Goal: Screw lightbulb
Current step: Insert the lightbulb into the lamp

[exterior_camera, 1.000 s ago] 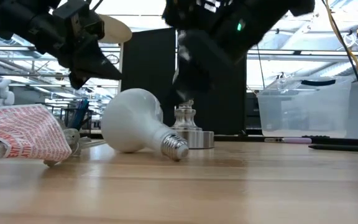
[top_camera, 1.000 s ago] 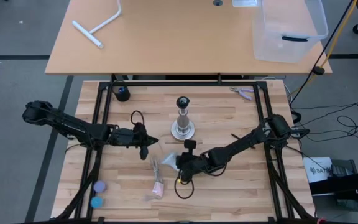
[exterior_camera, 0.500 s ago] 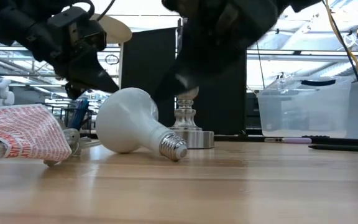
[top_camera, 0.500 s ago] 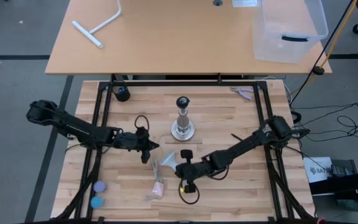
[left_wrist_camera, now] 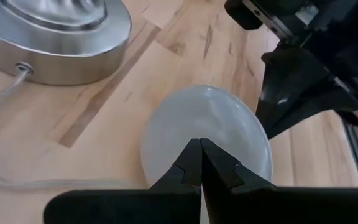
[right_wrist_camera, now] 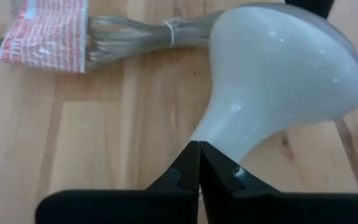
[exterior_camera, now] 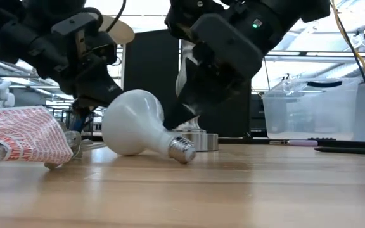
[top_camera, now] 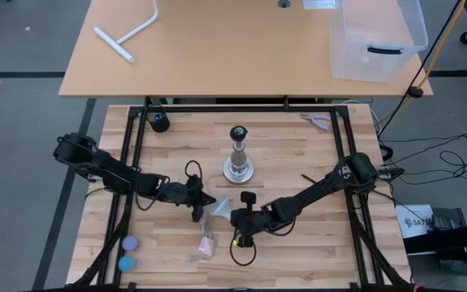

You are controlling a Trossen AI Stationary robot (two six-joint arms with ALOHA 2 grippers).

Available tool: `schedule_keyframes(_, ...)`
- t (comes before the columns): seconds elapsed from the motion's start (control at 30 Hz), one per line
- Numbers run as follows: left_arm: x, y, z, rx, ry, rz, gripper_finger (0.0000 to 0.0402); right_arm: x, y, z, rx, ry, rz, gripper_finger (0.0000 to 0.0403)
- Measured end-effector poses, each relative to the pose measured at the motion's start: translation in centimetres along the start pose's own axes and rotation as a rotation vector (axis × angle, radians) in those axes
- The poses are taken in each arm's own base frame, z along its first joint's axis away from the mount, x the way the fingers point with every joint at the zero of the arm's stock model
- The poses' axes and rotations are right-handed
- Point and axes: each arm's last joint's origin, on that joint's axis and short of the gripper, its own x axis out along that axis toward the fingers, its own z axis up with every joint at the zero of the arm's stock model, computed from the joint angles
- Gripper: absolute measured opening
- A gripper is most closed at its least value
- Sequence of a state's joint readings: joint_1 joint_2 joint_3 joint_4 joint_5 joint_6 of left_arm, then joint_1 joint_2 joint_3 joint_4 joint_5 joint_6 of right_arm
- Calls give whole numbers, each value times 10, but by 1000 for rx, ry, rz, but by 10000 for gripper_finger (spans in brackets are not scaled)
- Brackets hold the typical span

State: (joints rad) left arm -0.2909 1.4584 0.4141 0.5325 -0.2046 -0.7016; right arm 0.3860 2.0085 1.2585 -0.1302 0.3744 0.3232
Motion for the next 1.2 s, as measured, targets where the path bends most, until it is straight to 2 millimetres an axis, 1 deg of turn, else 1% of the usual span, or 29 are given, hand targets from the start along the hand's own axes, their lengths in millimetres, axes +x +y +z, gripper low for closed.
schedule_keyframes(0.1,5,0,-1,-12,-18,-13,0,-2,-4,-2,30,20,-71,0)
schedule_keyframes(0.33,12,0,2,-26,-89,-16,0,-8,-12,-4,-10,27,-207,0)
schedule_keyframes(0.43,16,-1,5,-33,-101,-30,0,-11,-20,-1,-23,24,-308,0)
schedule_keyframes(0.47,17,-1,5,-34,-104,-30,0,-14,-22,2,-18,12,-323,0)
schedule_keyframes(0.57,21,-1,10,-32,-136,-30,0,-24,-21,17,14,-33,-268,0)
schedule_keyframes(0.63,21,0,13,-21,-151,-27,0,-29,-19,24,14,-39,-210,0)
schedule_keyframes(0.73,22,3,15,-23,-154,-14,0,-36,-15,34,-1,-53,-182,7)
schedule_keyframes(0.8,22,4,15,-17,-159,-6,0,-42,-12,39,-29,-40,-169,25)
schedule_keyframes(0.87,22,4,15,-6,-160,-1,0,-48,-10,42,-77,24,-142,52)
schedule_keyframes(1.0,22,4,15,-1,-156,2,0,-63,-7,46,-158,174,-39,127)
schedule_keyframes(1.13,22,4,15,3,-155,3,0,-70,2,34,-236,314,93,210)
schedule_keyframes(1.2,22,4,15,3,-156,4,0,-69,6,24,-270,355,133,242)
